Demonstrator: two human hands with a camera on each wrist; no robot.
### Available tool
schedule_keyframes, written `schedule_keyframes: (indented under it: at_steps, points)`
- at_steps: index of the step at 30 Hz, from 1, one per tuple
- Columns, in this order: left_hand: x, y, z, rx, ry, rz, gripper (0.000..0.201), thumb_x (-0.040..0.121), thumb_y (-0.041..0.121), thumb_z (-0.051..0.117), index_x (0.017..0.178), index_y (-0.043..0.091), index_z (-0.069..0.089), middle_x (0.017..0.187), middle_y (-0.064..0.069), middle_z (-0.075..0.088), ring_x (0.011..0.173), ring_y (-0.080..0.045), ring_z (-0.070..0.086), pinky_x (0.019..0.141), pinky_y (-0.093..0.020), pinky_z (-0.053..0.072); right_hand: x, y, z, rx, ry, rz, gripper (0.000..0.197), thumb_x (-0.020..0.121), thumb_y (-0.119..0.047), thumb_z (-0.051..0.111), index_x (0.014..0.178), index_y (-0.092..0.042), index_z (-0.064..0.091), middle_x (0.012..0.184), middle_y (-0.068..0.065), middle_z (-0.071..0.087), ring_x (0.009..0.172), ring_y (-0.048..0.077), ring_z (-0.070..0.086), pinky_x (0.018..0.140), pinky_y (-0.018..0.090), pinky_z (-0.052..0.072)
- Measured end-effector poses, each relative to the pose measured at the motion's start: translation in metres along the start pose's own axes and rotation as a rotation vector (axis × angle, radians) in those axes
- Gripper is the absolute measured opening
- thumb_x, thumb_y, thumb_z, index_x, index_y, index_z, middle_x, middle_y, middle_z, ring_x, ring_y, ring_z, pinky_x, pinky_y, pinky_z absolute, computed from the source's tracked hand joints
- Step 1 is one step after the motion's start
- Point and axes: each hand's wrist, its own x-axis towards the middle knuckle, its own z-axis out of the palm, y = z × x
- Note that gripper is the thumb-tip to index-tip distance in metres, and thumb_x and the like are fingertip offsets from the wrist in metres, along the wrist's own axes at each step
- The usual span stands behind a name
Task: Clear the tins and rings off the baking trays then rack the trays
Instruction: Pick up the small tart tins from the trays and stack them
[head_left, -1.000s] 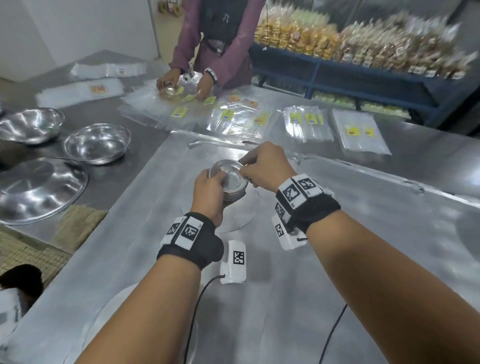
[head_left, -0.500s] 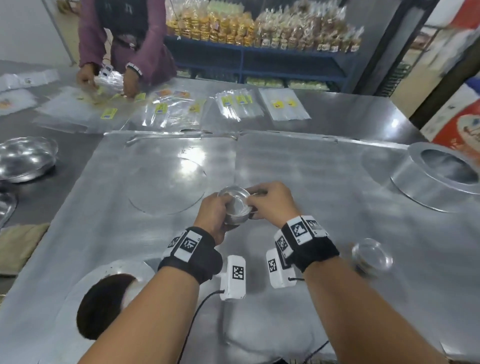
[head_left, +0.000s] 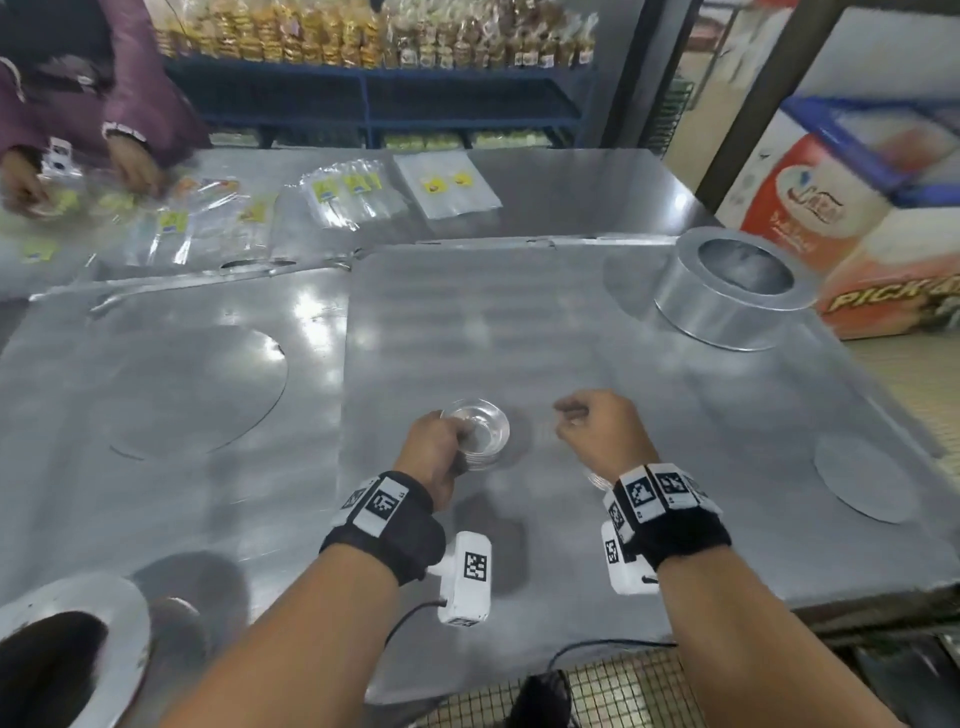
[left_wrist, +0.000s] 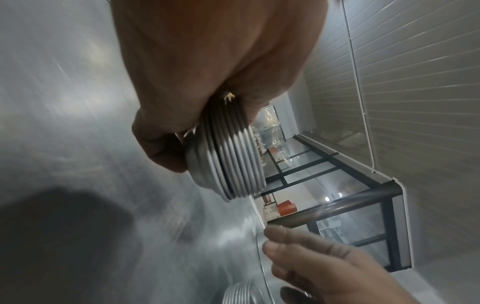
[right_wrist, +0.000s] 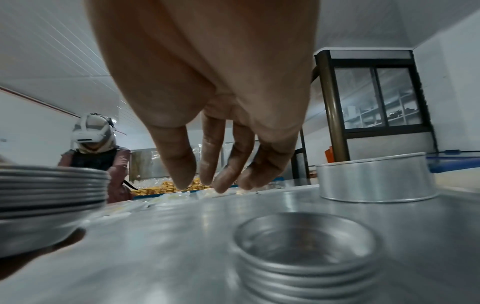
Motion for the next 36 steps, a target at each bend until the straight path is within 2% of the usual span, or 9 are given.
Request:
schedule_keyframes:
  at_steps: [4,8,12,19,22,26,29,33,36]
  points:
    - [0.002,-0.005,0.025,0.098,-0.022,-0.019,0.022,0.089,-0.008,0.053,0.101,0.007,0.063,0.084,-0.012,0.06,0.069,-0.026,0.055,0.055,-0.025,0.045,0.011,0.039,-0.025,-0.173,0.008,0.115,0.037,0.074,-0.021,0.071,0.111,-0.021,0.072,0.112,0.003,0.07,0.111,0.025,0.061,0.101,0.038,0.047]
    - [0.003,-0.009,0.045,0.149,0.001,-0.033,0.024,0.087,-0.013,0.052,0.1,0.005,0.063,0.084,-0.015,0.059,0.069,-0.027,0.055,0.058,-0.03,0.048,0.018,0.064,-0.04,-0.239,-0.119,0.2,0.047,0.076,-0.021,0.073,0.122,-0.013,0.066,0.122,0.008,0.066,0.118,0.026,0.059,0.102,0.033,0.045]
    - [0.005,-0.014,0.059,0.179,0.055,-0.019,0.025,0.08,-0.016,0.054,0.09,0.005,0.065,0.082,-0.016,0.062,0.074,-0.031,0.059,0.07,-0.041,0.053,0.024,0.072,-0.047,-0.221,-0.248,0.268,0.012,0.07,-0.015,0.071,0.083,-0.017,0.073,0.091,0.01,0.072,0.093,0.028,0.068,0.076,0.027,0.053]
    - [0.009,-0.014,0.077,0.236,0.112,-0.058,0.029,0.077,-0.022,0.053,0.086,0.002,0.068,0.074,-0.016,0.06,0.068,-0.029,0.055,0.064,-0.031,0.046,0.032,0.086,-0.05,0.009,-0.346,0.303,0.018,0.064,-0.001,0.076,0.079,-0.009,0.077,0.078,0.01,0.072,0.067,0.025,0.072,0.054,0.026,0.056]
    - [0.009,-0.013,0.082,0.259,0.121,-0.11,0.027,0.076,-0.021,0.056,0.081,0.002,0.069,0.08,-0.019,0.06,0.076,-0.03,0.053,0.072,-0.039,0.046,0.035,0.091,-0.053,0.186,-0.357,0.337,0.018,0.067,0.007,0.073,0.081,-0.004,0.074,0.081,0.017,0.073,0.062,0.033,0.073,0.055,0.044,0.06]
    - [0.01,-0.013,0.09,0.23,0.173,-0.12,0.024,0.079,-0.02,0.058,0.083,0.002,0.068,0.081,-0.018,0.061,0.072,-0.031,0.057,0.068,-0.036,0.049,0.043,0.092,-0.058,0.322,-0.368,0.375,0.018,0.072,0.011,0.07,0.075,-0.007,0.069,0.078,0.015,0.071,0.06,0.034,0.071,0.052,0.043,0.059]
    - [0.015,-0.015,0.097,0.189,0.193,-0.133,0.027,0.078,-0.02,0.058,0.082,0.004,0.069,0.086,-0.019,0.063,0.083,-0.036,0.06,0.079,-0.046,0.052,0.052,0.09,-0.06,0.405,-0.358,0.386,0.02,0.071,0.012,0.071,0.076,-0.007,0.065,0.086,0.018,0.07,0.064,0.036,0.072,0.056,0.05,0.06]
    - [0.024,-0.011,0.099,0.154,0.226,-0.119,0.023,0.064,-0.011,0.07,0.077,0.008,0.075,0.09,-0.017,0.064,0.088,-0.034,0.06,0.093,-0.058,0.054,0.066,0.082,-0.064,0.468,-0.341,0.371,0.019,0.069,0.014,0.07,0.076,-0.003,0.07,0.078,0.017,0.07,0.06,0.034,0.072,0.055,0.049,0.06]
    - [0.024,0.006,0.105,0.124,0.22,-0.109,0.022,0.068,-0.014,0.069,0.08,0.004,0.072,0.093,-0.02,0.062,0.086,-0.034,0.058,0.084,-0.065,0.055,0.082,0.073,-0.066,0.538,-0.318,0.366,0.02,0.068,0.015,0.07,0.082,0.001,0.07,0.081,0.018,0.07,0.059,0.033,0.071,0.055,0.05,0.06]
